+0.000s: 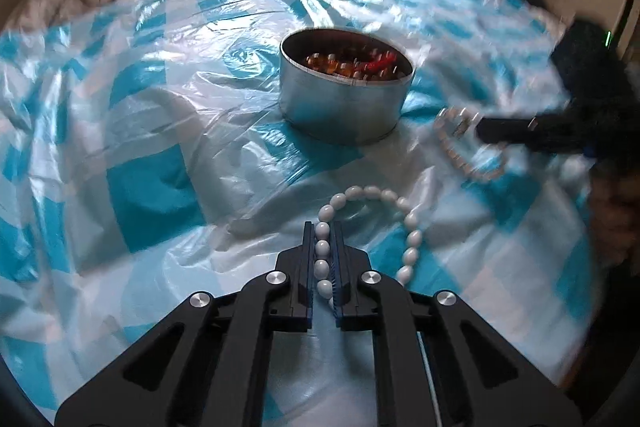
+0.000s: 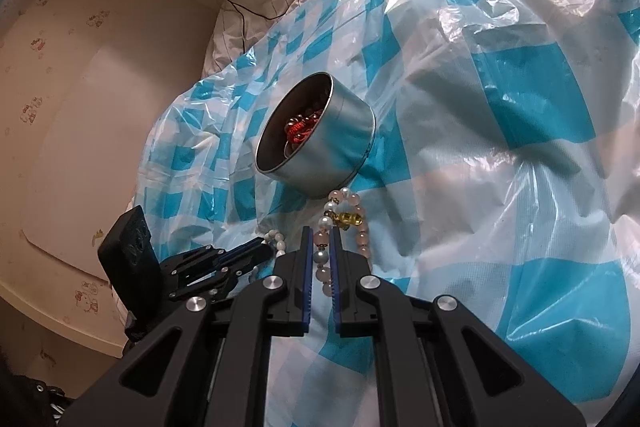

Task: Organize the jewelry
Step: 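Lift the white bracelet with left while right carries the pearl bracelet toward the tin, then carry the white bead bracelet with left while right holds the pearl bracelet beside the tin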

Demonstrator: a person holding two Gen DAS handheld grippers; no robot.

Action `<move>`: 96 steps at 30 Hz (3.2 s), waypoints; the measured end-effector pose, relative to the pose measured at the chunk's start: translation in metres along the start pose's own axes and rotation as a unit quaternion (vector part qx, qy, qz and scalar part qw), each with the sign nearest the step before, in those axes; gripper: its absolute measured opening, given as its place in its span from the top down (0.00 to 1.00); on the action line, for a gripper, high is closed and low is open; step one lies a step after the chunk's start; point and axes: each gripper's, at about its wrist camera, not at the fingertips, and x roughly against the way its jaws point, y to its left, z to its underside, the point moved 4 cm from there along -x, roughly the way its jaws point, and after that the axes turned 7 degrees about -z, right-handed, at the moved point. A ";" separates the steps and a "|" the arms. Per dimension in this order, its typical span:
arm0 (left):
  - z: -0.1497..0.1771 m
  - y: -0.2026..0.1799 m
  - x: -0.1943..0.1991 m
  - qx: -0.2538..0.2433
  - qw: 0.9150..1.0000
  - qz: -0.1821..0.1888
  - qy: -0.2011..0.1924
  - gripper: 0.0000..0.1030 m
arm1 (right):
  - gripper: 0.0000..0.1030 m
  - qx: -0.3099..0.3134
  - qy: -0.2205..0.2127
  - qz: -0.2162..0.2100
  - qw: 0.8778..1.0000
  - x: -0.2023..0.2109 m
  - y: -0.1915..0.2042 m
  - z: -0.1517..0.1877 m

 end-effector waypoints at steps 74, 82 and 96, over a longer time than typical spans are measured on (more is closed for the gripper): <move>-0.037 -0.012 0.010 -0.028 0.998 -0.040 -0.047 0.94 | 0.89 -0.007 -0.045 -0.088 0.995 0.013 0.013 -0.019; -0.044 -0.006 0.015 -0.007 0.998 -0.011 -0.055 0.94 | 0.89 -0.002 -0.049 -0.088 0.995 0.015 0.012 -0.022; -0.047 -0.001 0.015 0.000 0.998 -0.009 -0.056 0.94 | 0.77 0.152 0.043 0.183 0.970 -0.036 0.013 -0.002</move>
